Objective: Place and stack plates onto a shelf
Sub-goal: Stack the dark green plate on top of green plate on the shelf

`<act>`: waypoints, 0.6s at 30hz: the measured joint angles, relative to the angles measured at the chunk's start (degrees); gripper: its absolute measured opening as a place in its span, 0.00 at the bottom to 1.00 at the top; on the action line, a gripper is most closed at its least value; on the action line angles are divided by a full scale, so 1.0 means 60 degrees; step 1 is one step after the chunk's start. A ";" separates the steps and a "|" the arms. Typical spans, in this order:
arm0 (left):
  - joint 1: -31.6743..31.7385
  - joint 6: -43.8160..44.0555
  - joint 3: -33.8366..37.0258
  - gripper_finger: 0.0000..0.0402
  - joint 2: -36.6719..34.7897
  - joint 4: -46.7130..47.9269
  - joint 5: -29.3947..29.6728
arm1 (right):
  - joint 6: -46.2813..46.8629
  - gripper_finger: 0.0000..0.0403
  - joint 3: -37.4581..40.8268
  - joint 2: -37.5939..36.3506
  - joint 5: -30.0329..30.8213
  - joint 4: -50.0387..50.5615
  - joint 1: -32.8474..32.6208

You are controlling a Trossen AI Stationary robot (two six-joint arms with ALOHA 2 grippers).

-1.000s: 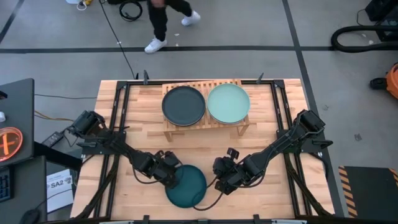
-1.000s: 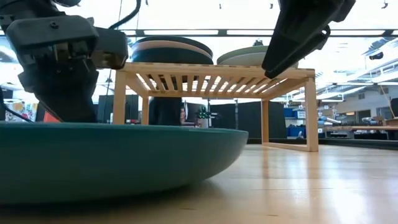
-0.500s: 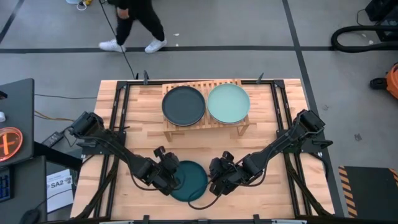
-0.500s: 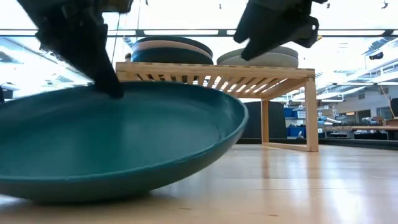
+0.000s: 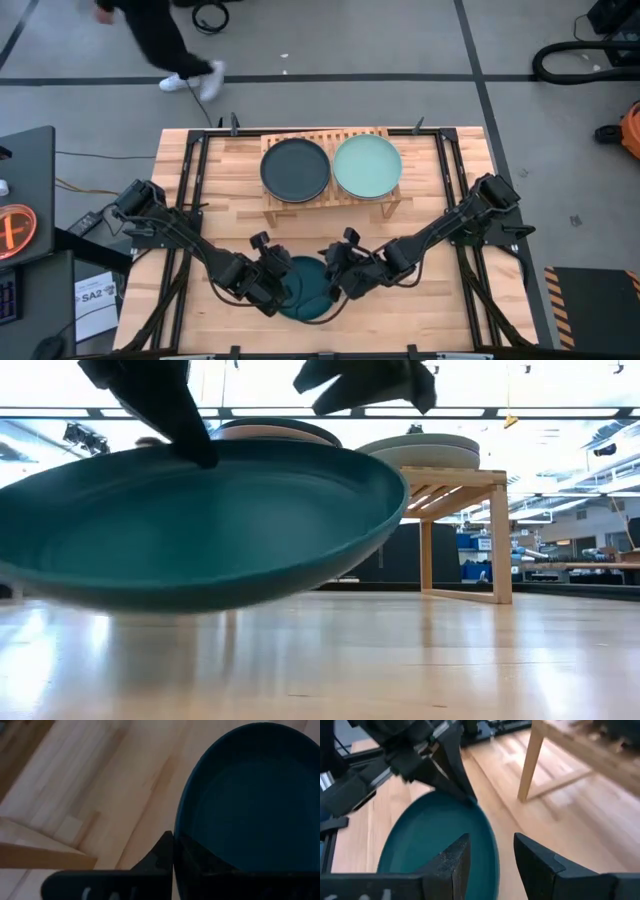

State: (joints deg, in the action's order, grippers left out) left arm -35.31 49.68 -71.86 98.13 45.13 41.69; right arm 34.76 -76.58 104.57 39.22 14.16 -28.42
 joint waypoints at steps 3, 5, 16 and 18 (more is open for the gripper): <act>0.0000 -0.0017 -0.0036 0.04 0.0000 -0.0050 0.0196 | -0.0429 0.39 0.0000 0.0000 -0.0011 -0.0224 0.0125; 0.0000 -0.0024 -0.0036 0.04 0.0000 -0.0038 0.0263 | -0.0599 0.39 0.0000 0.0000 -0.0024 -0.0221 0.0160; 0.0000 0.0002 -0.0036 0.04 0.0000 -0.0113 0.0438 | -0.0763 0.39 -0.0004 0.0044 -0.0626 0.0363 0.0210; 0.0000 0.0002 -0.0036 0.04 0.0000 -0.0134 0.0438 | -0.0745 0.39 -0.0004 0.0044 -0.0630 0.0549 0.0210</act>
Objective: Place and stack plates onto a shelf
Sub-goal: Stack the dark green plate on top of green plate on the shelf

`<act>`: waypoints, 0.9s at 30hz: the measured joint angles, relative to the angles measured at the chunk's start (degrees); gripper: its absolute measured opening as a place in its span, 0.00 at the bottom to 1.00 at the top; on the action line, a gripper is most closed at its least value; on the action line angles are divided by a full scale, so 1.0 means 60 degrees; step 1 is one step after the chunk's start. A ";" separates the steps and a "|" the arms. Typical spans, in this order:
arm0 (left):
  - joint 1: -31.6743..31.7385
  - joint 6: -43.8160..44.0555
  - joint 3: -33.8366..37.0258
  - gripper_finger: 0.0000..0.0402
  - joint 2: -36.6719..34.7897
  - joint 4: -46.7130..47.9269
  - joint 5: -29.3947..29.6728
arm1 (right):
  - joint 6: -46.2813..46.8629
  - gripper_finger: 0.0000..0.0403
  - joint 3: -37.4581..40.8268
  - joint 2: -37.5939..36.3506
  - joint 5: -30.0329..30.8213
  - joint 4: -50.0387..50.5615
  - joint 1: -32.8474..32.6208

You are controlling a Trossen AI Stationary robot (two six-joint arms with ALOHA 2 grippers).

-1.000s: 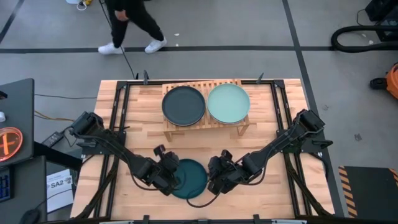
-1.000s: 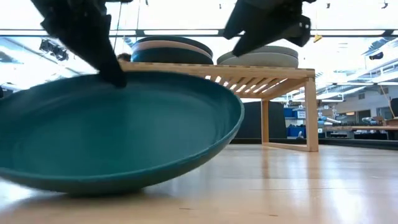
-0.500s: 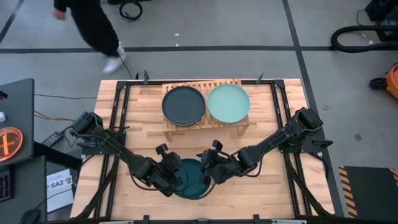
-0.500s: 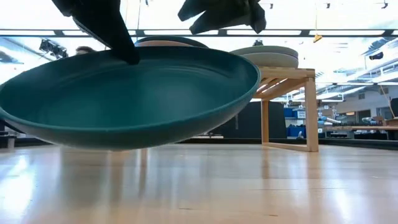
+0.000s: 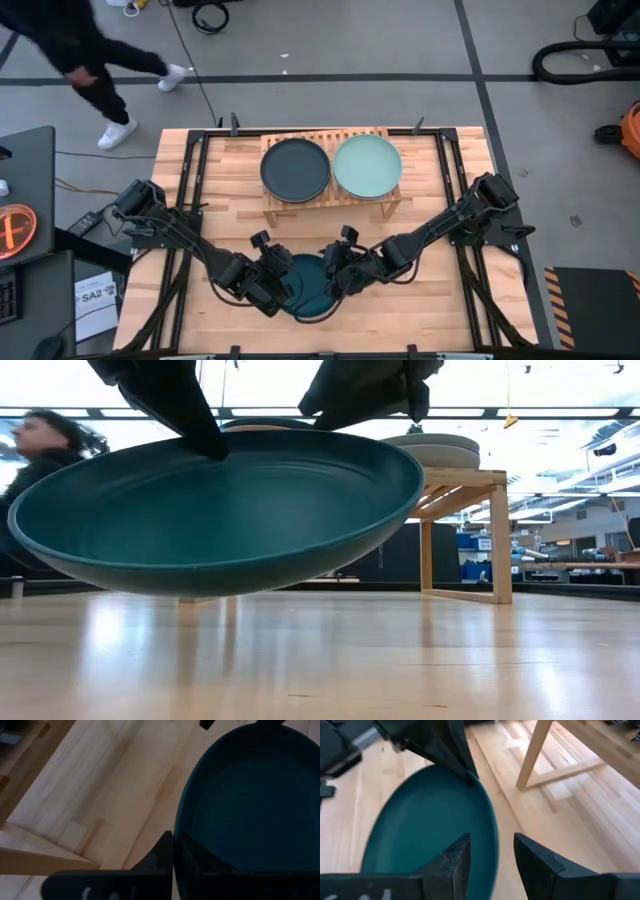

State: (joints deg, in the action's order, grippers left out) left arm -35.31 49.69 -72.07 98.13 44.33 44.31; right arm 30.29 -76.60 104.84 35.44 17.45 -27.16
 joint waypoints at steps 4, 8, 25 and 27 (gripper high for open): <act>0.0000 0.0001 0.0000 0.04 -0.0004 -0.0007 0.0011 | 0.0021 0.39 0.0000 0.0004 -0.0102 0.0246 -0.0001; 0.0000 0.0000 0.0000 0.04 -0.0004 -0.0053 0.0112 | 0.0121 0.39 0.0000 0.0004 -0.0164 0.0596 -0.0004; 0.0025 0.0007 0.0000 0.04 -0.0015 -0.0433 0.0406 | 0.1270 0.23 0.0000 0.0007 -0.0620 0.1482 0.0000; 0.0028 0.0007 0.0000 0.04 -0.0015 -0.0435 0.0403 | 0.1283 0.18 0.0000 0.0007 -0.0610 0.1471 0.0003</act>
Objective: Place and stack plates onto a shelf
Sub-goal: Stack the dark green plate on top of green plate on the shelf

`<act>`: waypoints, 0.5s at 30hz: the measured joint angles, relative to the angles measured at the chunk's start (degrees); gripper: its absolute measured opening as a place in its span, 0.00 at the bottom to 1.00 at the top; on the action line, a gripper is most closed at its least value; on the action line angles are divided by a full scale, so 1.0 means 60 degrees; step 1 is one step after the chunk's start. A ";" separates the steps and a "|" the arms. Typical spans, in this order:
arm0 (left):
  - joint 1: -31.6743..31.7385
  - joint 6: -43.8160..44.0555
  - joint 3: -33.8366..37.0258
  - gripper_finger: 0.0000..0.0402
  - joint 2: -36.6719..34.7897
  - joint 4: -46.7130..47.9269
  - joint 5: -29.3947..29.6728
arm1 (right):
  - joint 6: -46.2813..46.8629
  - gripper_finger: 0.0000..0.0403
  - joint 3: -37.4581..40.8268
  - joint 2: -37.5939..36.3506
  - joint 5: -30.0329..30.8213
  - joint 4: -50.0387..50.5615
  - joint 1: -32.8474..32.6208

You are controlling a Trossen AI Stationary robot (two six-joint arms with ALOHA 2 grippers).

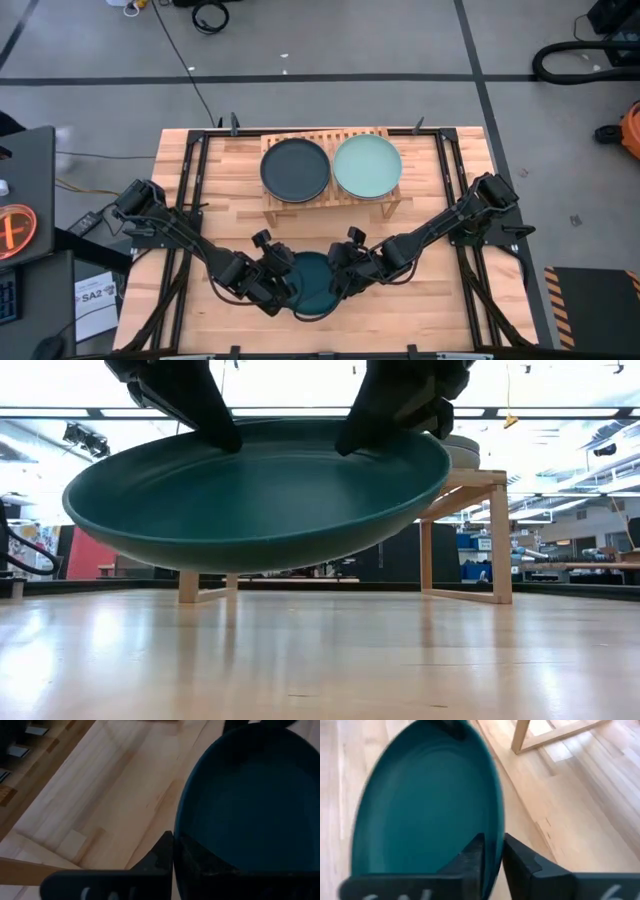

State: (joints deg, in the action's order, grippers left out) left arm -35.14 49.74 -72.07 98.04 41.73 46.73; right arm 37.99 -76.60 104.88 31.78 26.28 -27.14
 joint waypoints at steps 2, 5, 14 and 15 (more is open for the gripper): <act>-0.0004 0.0051 0.0000 0.04 0.0000 -0.0006 -0.0001 | 0.0038 0.12 0.0000 0.0000 0.0034 0.0027 0.0016; -0.0014 0.0073 -0.0004 0.05 -0.0004 -0.0015 0.0002 | 0.0149 0.05 0.0000 0.0004 0.0105 0.0050 0.0022; 0.0029 -0.0414 -0.0004 0.10 -0.0003 -0.0014 -0.0120 | 0.0447 0.06 0.0000 0.0004 0.0020 0.0024 0.0145; 0.0051 -0.0438 -0.0004 0.12 -0.0004 -0.0040 -0.0231 | 0.0421 0.06 0.0000 0.0004 0.0012 0.0001 0.0157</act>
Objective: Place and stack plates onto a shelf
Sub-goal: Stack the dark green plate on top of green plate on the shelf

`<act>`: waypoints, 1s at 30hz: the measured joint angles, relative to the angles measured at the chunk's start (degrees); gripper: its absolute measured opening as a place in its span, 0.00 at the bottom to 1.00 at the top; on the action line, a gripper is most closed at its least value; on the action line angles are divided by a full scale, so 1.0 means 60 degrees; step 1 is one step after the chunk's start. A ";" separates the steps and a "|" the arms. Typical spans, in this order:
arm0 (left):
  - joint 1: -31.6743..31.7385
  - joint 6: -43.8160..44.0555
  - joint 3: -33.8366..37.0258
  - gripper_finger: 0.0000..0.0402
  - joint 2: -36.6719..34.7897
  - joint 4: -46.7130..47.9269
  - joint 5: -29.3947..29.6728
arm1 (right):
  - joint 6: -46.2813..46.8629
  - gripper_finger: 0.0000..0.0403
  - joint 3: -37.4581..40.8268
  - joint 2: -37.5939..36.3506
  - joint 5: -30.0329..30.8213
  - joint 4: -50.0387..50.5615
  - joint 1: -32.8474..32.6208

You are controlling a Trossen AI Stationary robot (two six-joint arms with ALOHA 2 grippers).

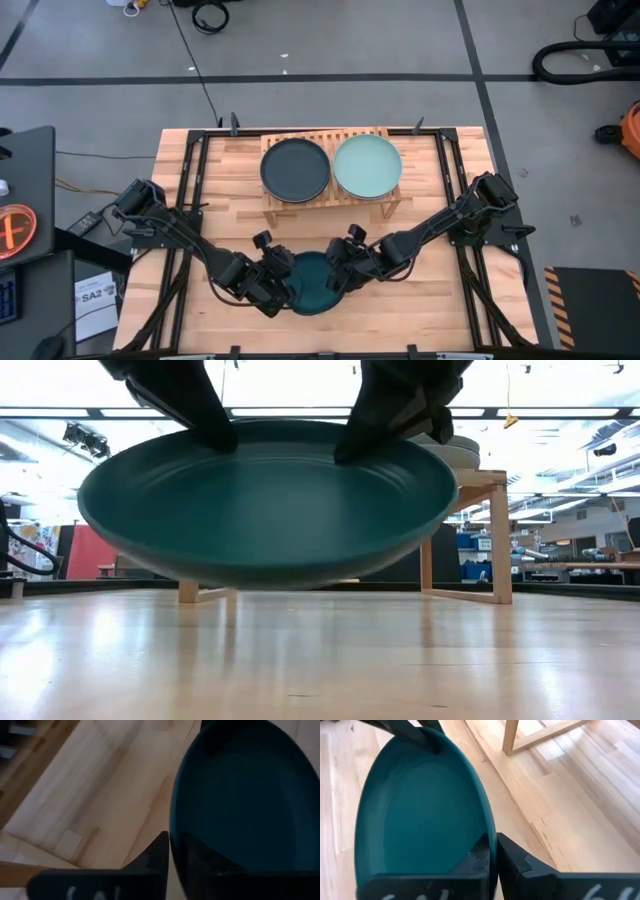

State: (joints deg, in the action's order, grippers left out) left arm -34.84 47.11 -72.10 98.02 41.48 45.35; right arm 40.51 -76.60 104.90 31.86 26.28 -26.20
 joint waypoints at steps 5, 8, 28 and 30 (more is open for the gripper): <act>0.0153 -0.0018 0.0000 0.22 0.0000 -0.0027 -0.0312 | -0.0052 0.04 0.0000 0.0000 -0.0033 -0.0029 0.0033; 0.0162 -0.0183 0.0000 0.27 0.0001 -0.0024 -0.0315 | -0.0062 0.04 0.0000 0.0000 -0.0036 -0.0026 0.0029; -0.0470 -0.0658 0.0000 0.30 -0.0768 0.0231 -0.1212 | 0.0682 0.04 0.0000 0.0000 0.0018 0.0755 0.0248; -0.0687 -0.0949 0.0000 0.30 -0.1057 0.0396 -0.1397 | 0.0721 0.04 0.0000 0.0000 0.0012 0.0855 0.0262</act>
State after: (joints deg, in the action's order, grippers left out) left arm -38.96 41.41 -72.10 91.68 43.86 36.96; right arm 44.84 -76.60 104.90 31.93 31.42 -24.62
